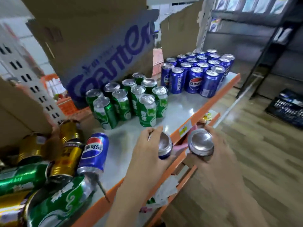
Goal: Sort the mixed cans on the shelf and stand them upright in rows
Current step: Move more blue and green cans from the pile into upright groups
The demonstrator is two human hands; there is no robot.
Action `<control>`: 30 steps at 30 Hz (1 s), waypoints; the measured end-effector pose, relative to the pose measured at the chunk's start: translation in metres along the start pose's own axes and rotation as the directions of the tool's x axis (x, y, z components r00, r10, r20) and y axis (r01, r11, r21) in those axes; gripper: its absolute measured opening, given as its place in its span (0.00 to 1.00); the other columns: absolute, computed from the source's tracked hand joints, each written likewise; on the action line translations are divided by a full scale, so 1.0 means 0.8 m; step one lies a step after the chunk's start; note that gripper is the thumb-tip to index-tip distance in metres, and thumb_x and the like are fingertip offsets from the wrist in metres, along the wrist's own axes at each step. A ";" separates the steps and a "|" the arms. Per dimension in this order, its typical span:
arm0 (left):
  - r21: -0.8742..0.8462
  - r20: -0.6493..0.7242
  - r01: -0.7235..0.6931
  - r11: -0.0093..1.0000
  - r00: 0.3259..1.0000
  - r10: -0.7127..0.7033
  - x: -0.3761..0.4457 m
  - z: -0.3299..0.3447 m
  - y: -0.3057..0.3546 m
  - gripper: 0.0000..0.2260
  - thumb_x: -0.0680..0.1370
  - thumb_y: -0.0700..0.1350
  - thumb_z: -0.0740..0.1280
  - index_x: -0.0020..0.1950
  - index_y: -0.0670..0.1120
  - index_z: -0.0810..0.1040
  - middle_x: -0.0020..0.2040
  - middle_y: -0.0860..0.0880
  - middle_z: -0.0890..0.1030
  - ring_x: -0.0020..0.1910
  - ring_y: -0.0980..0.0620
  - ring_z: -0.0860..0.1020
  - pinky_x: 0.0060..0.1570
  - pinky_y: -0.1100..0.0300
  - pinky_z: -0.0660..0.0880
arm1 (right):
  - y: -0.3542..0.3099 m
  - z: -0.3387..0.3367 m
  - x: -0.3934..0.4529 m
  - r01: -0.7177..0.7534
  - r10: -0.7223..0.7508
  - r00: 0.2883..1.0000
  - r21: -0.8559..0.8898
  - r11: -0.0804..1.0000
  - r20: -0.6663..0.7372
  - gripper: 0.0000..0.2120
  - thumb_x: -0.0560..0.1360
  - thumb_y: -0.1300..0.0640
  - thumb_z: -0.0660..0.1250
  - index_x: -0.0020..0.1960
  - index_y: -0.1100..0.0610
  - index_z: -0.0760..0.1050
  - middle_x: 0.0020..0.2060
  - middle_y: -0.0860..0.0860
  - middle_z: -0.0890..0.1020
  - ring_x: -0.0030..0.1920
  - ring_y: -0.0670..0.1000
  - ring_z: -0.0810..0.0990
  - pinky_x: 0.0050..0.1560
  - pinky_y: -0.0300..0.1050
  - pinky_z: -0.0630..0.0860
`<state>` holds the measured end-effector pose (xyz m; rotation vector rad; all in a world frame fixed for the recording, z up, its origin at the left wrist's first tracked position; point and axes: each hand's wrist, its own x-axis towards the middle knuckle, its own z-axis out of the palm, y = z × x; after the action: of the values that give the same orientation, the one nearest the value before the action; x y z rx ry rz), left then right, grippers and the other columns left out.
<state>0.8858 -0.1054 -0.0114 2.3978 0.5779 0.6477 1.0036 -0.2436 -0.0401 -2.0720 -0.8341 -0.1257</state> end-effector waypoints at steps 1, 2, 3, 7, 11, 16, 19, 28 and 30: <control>-0.007 0.020 -0.013 1.000 1.000 0.013 0.023 0.009 0.003 0.33 0.69 0.54 0.73 0.71 0.50 0.66 0.59 0.55 0.65 0.56 0.58 0.67 0.49 0.80 0.56 | 0.007 -0.001 0.024 0.014 -0.014 1.000 -0.009 1.000 -0.018 0.38 0.60 0.55 0.80 0.66 0.52 0.69 0.59 0.50 0.76 0.54 0.54 0.77 0.48 0.47 0.73; -0.004 0.041 -0.027 1.000 0.999 0.028 0.047 0.018 0.006 0.34 0.68 0.55 0.73 0.71 0.51 0.65 0.59 0.55 0.66 0.58 0.57 0.67 0.50 0.77 0.58 | 0.014 -0.003 0.047 0.019 -0.020 0.999 -0.034 0.999 -0.041 0.37 0.60 0.55 0.81 0.65 0.53 0.69 0.59 0.50 0.76 0.54 0.54 0.77 0.48 0.45 0.72; 0.007 0.059 -0.035 0.999 0.998 0.035 0.070 0.027 0.008 0.35 0.68 0.56 0.74 0.72 0.52 0.65 0.61 0.55 0.66 0.59 0.56 0.68 0.51 0.74 0.61 | 0.020 -0.004 0.069 0.022 -0.025 0.998 -0.053 0.998 -0.060 0.37 0.60 0.56 0.81 0.65 0.53 0.70 0.59 0.50 0.76 0.54 0.54 0.77 0.48 0.44 0.70; 0.104 -0.006 -0.121 0.987 0.992 0.122 0.141 0.058 0.015 0.31 0.64 0.57 0.70 0.65 0.49 0.73 0.57 0.50 0.75 0.54 0.48 0.75 0.51 0.54 0.74 | 0.049 -0.013 0.140 0.007 -0.009 0.998 -0.039 0.999 -0.062 0.38 0.60 0.58 0.80 0.66 0.53 0.68 0.58 0.51 0.76 0.53 0.54 0.76 0.49 0.45 0.70; 0.245 0.040 -0.194 0.950 0.981 0.190 0.197 0.083 0.014 0.33 0.57 0.57 0.72 0.61 0.49 0.77 0.55 0.50 0.79 0.50 0.45 0.77 0.46 0.52 0.74 | 0.074 -0.015 0.192 0.000 -0.001 0.999 -0.027 1.000 -0.052 0.38 0.60 0.59 0.80 0.66 0.55 0.68 0.57 0.52 0.76 0.57 0.55 0.74 0.53 0.46 0.70; 0.266 0.232 -0.238 0.934 0.956 0.178 0.283 0.108 0.025 0.37 0.68 0.48 0.75 0.74 0.49 0.63 0.68 0.49 0.68 0.64 0.47 0.65 0.64 0.57 0.64 | 0.116 -0.010 0.252 0.036 -0.036 0.999 0.001 0.999 0.019 0.38 0.59 0.58 0.80 0.66 0.56 0.68 0.58 0.51 0.75 0.59 0.53 0.73 0.57 0.43 0.67; 0.406 0.365 -0.287 0.868 0.921 0.134 0.345 0.119 0.028 0.37 0.72 0.47 0.71 0.76 0.50 0.55 0.72 0.52 0.62 0.68 0.51 0.60 0.67 0.61 0.59 | 0.142 -0.005 0.291 0.100 -0.100 0.994 0.023 0.995 0.038 0.38 0.57 0.59 0.81 0.64 0.59 0.70 0.56 0.51 0.74 0.57 0.51 0.72 0.56 0.37 0.65; 0.602 0.315 -0.364 0.710 0.926 0.208 0.429 0.164 0.031 0.26 0.54 0.35 0.78 0.51 0.42 0.82 0.48 0.46 0.83 0.45 0.47 0.81 0.43 0.56 0.79 | 0.189 0.023 0.371 0.394 -0.394 0.901 0.034 0.918 0.180 0.41 0.55 0.56 0.82 0.64 0.62 0.70 0.57 0.54 0.73 0.57 0.49 0.70 0.60 0.34 0.66; 0.611 0.285 -0.323 0.723 0.942 0.179 0.429 0.172 0.033 0.26 0.52 0.34 0.78 0.49 0.42 0.82 0.47 0.45 0.83 0.44 0.47 0.81 0.43 0.56 0.80 | 0.195 0.024 0.379 0.470 -0.462 0.866 0.003 0.883 0.193 0.41 0.56 0.54 0.81 0.64 0.62 0.68 0.58 0.56 0.73 0.59 0.53 0.69 0.60 0.46 0.71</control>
<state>1.2405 0.0003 0.0139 3.2048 0.4282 0.3113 1.3268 -0.1343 -0.0459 -1.9024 -1.4566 -0.2140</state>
